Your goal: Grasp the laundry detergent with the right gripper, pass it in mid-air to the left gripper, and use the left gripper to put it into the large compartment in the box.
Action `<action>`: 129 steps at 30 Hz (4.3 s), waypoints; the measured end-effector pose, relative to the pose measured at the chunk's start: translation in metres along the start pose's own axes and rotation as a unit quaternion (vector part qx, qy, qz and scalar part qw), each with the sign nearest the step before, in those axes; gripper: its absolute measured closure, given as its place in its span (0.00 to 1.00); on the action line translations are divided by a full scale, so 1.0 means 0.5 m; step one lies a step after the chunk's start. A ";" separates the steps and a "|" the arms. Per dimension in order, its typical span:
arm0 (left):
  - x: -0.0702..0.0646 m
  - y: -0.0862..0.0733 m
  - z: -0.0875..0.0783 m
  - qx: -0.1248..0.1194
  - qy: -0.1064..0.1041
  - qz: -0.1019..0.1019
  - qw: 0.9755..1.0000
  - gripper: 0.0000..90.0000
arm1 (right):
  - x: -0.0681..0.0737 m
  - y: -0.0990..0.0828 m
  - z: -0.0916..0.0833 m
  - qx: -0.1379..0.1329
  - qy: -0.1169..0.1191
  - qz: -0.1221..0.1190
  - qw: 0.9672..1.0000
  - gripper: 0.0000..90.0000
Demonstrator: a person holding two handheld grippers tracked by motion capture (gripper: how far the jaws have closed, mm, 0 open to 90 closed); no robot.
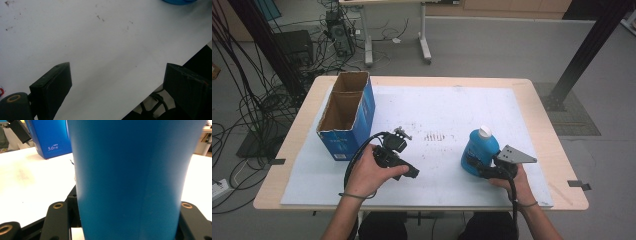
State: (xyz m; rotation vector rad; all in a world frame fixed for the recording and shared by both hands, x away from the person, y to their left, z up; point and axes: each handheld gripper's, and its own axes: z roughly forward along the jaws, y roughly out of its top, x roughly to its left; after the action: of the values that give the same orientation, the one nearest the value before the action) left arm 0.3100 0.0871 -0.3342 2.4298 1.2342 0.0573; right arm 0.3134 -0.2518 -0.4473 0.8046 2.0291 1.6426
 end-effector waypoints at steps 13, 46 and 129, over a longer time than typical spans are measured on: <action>0.001 0.002 -0.001 0.001 -0.001 0.001 1.000 0.10 | 0.000 0.000 0.000 -0.001 0.000 0.000 1.000 0.47; 0.005 0.018 -0.014 -0.002 0.003 0.008 1.000 0.10 | -0.002 0.000 0.000 -0.001 0.005 -0.004 1.000 0.48; -0.099 0.210 -0.234 0.027 -0.096 0.305 0.947 0.10 | 0.037 0.257 0.030 0.057 0.324 -0.071 0.942 0.48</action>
State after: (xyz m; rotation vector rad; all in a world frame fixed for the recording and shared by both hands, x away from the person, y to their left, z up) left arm 0.3345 0.0336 -0.1802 2.6972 0.3731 -0.0363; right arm 0.3320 -0.2103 -0.3246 0.1304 2.5595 1.8821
